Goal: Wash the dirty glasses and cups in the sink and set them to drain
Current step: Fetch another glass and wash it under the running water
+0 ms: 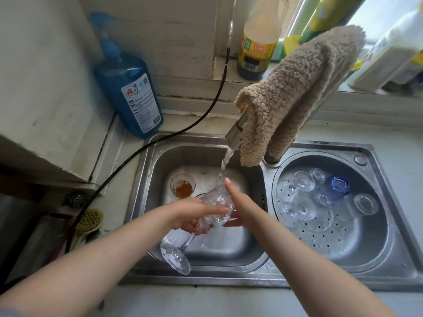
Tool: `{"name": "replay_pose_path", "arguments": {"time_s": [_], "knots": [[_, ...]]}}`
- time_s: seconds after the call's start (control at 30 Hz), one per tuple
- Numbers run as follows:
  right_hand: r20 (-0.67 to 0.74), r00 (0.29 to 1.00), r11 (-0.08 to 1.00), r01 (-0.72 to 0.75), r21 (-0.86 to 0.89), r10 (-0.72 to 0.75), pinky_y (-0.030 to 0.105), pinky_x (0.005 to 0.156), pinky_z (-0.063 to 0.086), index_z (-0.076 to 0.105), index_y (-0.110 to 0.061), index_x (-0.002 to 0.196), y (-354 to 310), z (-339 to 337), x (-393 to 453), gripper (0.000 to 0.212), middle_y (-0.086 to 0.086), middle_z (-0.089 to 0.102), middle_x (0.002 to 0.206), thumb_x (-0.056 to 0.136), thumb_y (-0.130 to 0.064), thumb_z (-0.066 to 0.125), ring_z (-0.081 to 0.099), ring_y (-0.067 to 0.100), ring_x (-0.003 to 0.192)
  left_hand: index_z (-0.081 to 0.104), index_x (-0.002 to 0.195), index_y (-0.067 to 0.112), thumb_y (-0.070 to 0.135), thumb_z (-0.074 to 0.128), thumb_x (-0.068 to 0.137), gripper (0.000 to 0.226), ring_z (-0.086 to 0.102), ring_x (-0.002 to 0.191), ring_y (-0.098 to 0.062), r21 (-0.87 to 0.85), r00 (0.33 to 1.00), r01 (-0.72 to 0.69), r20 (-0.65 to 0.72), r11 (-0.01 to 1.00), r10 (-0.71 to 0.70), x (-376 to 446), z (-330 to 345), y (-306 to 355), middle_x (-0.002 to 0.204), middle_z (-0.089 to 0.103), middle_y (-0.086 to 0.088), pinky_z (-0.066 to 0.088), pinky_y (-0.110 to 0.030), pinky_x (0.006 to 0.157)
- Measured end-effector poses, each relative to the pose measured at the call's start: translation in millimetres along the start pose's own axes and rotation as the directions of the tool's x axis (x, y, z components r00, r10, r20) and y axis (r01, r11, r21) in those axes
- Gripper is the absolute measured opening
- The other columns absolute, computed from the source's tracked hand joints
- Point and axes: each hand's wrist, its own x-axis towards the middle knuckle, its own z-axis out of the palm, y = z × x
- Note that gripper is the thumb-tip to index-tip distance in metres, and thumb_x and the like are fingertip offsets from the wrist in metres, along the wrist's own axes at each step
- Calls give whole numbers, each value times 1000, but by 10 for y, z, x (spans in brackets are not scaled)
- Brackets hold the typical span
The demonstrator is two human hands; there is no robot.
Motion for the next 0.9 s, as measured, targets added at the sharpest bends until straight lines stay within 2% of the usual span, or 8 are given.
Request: {"name": "replay_pose_path", "arguments": {"time_s": [0.27, 0.43, 0.57, 0.67, 0.73, 0.8, 0.83, 0.9], "knots": [[5, 993, 992, -122, -19, 122, 37, 71, 58, 36, -16, 141, 121, -182, -123, 80, 13, 61, 104, 84, -73, 39, 64, 28, 90, 56, 117, 12, 68, 74, 56, 85, 58, 66, -14, -30, 988, 72, 136, 997, -68, 54, 115, 57, 85, 64, -8, 46, -24, 65], [157, 981, 958, -152, 244, 116, 42, 76, 56, 38, -20, 141, 309, -260, -233, 110, 17, 54, 127, 53, -77, 71, 62, 36, 105, 62, 103, 9, 69, 63, 73, 67, 55, 59, -11, 6, 973, 94, 213, 996, -93, 7, 251, 144, 80, 65, -6, 42, -20, 59], [171, 983, 898, -129, 421, 62, 40, 69, 58, 32, -25, 140, 444, -317, -408, 92, 15, 58, 101, 67, -67, 68, 70, 34, 82, 51, 124, 8, 65, 53, 80, 72, 57, 49, -8, -60, 962, 43, 270, 997, -26, -32, 351, 172, 69, 69, -2, 46, -17, 46], [86, 996, 924, -25, 380, -9, 44, 78, 58, 35, -23, 139, 489, -338, -565, 87, 19, 55, 118, 71, -71, 61, 67, 29, 91, 60, 108, 8, 66, 56, 74, 67, 54, 56, -9, -108, 945, 62, 325, 992, -23, -101, 439, 159, 76, 66, -5, 45, -17, 52], [-80, 988, 954, 149, 262, -132, 33, 67, 58, 44, -22, 131, 508, -378, -707, 66, 12, 56, 123, 81, -65, 51, 61, 20, 96, 62, 104, 5, 59, 63, 72, 63, 57, 57, -11, -191, 938, 71, 347, 979, 0, -180, 518, 186, 79, 66, -7, 47, -17, 51], [-314, 871, 916, 400, 9, -377, 29, 75, 56, 42, -29, 134, 632, -524, -835, 50, 3, 50, 135, 90, -50, 51, 55, 14, 110, 61, 105, 1, 56, 65, 71, 64, 64, 61, -14, -246, 937, 52, 346, 968, 38, -213, 634, 270, 78, 69, -9, 54, -20, 56], [-391, 736, 831, 524, -187, -552, 28, 84, 54, 41, -32, 135, 722, -640, -919, 46, -2, 47, 138, 92, -41, 54, 52, 11, 116, 61, 106, 0, 56, 66, 69, 67, 68, 66, -17, -264, 939, 45, 339, 964, 49, -224, 717, 344, 79, 70, -11, 58, -23, 63], [-356, 428, 557, 638, -531, -831, 25, 97, 46, 44, -34, 134, 917, -896, -1103, 44, -9, 45, 139, 92, -28, 58, 46, 7, 127, 61, 106, -1, 58, 66, 67, 70, 72, 77, -24, -288, 936, 46, 348, 956, 60, -207, 920, 541, 85, 72, -14, 58, -33, 74]]}}
